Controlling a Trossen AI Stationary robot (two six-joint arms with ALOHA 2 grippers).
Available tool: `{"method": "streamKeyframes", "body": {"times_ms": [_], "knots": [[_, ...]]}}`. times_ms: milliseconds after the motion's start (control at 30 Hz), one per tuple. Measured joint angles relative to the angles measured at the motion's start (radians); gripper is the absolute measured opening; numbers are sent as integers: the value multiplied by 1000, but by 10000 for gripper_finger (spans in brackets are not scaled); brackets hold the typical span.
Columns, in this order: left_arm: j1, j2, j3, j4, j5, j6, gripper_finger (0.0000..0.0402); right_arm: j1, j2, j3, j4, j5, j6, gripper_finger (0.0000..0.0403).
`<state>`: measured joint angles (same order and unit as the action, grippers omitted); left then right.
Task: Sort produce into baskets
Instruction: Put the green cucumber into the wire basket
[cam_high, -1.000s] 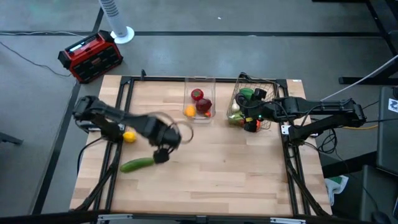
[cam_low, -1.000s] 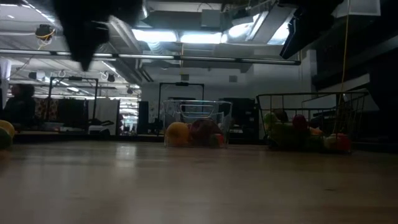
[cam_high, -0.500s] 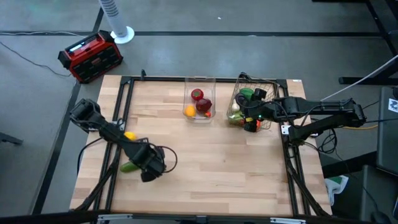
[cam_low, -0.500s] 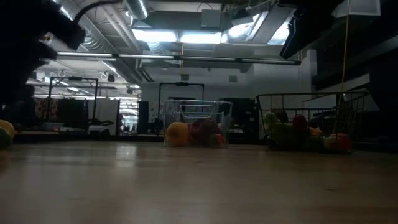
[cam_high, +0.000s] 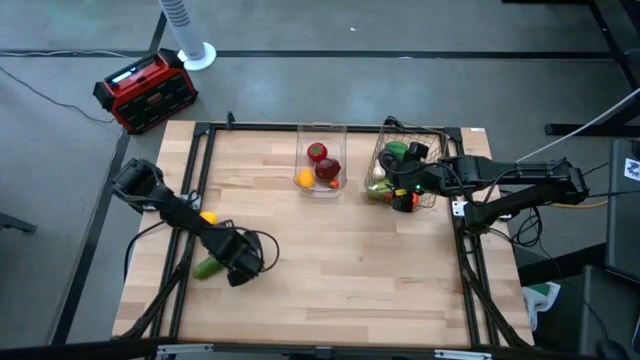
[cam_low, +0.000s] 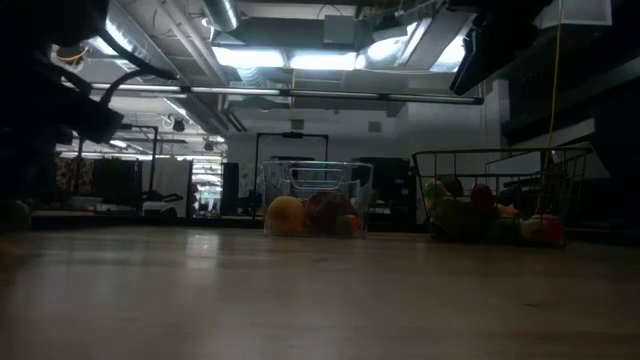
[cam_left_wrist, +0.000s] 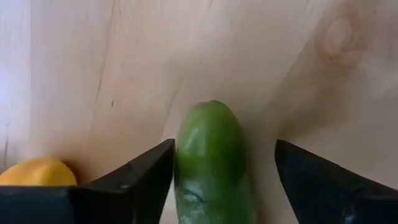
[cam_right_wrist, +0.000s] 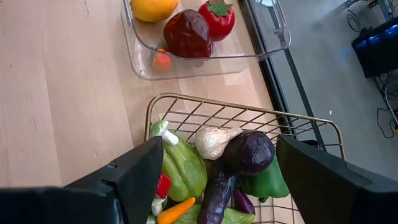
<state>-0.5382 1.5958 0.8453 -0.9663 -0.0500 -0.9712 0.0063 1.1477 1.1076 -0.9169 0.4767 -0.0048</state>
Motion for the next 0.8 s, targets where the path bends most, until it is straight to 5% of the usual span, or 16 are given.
{"method": "streamKeyframes", "body": {"times_ms": [400, 600, 800], "knots": [[55, 0, -5, 75, 33, 35, 124, 0, 0, 0, 0, 0, 0, 308], [98, 0, 12, 121, 53, 30, 118, 0, 0, 0, 0, 0, 0, 308], [178, 0, 75, 365, 50, 84, 139, 0, 0, 0, 0, 0, 0, 308]]}}
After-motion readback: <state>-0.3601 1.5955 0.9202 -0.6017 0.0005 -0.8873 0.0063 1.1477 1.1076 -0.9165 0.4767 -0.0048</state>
